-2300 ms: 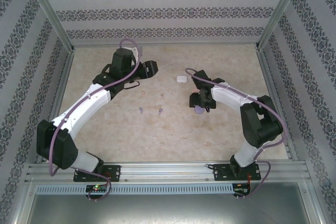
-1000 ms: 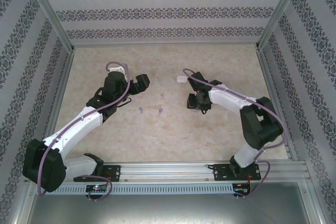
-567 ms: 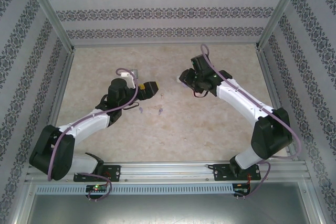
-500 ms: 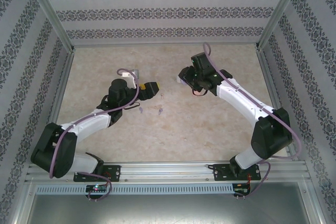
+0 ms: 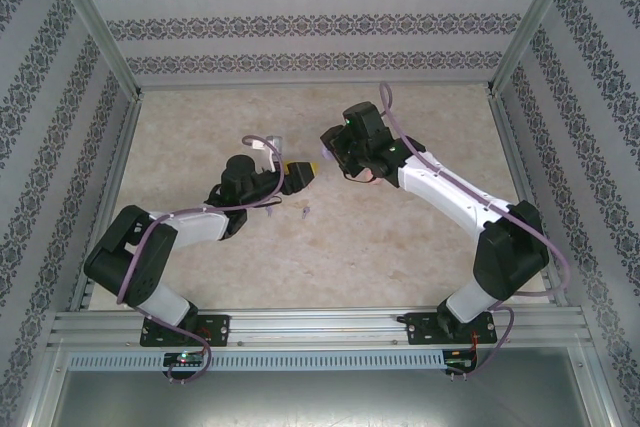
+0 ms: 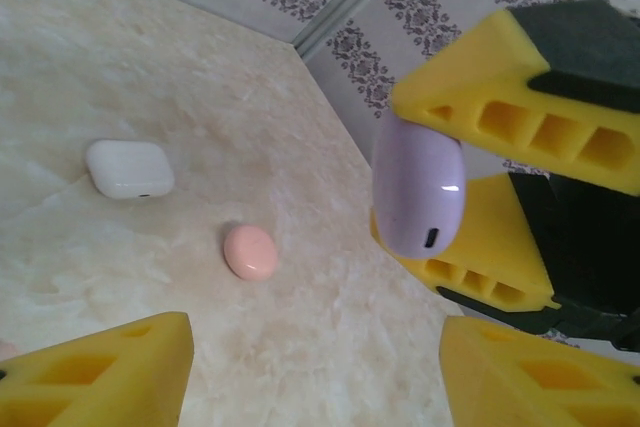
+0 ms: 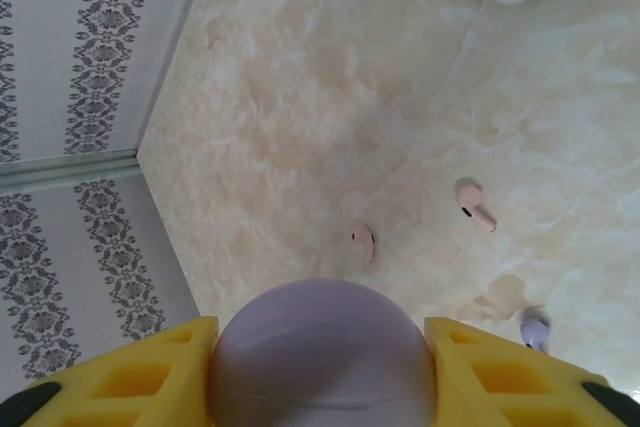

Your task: Insert the wireless bluetooth earbuds into the charging case

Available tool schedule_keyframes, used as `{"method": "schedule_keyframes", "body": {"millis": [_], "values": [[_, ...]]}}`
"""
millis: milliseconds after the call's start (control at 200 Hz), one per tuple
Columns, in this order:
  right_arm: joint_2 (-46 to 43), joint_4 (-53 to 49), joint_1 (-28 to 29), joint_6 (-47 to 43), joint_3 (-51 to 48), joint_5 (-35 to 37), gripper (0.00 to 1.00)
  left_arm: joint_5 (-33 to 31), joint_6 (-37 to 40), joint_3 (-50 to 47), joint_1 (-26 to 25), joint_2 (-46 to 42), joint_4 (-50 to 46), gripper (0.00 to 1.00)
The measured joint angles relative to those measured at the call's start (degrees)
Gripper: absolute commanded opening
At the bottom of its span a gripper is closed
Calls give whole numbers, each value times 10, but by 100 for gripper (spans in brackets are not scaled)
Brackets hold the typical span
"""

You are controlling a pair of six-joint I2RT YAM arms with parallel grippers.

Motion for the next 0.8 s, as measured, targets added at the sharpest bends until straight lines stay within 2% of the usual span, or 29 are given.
{"method": "schedule_keyframes", "body": {"millis": [799], "values": [[5, 28, 19, 23, 2, -2, 35, -1, -12, 44, -15, 41, 46, 45]]}}
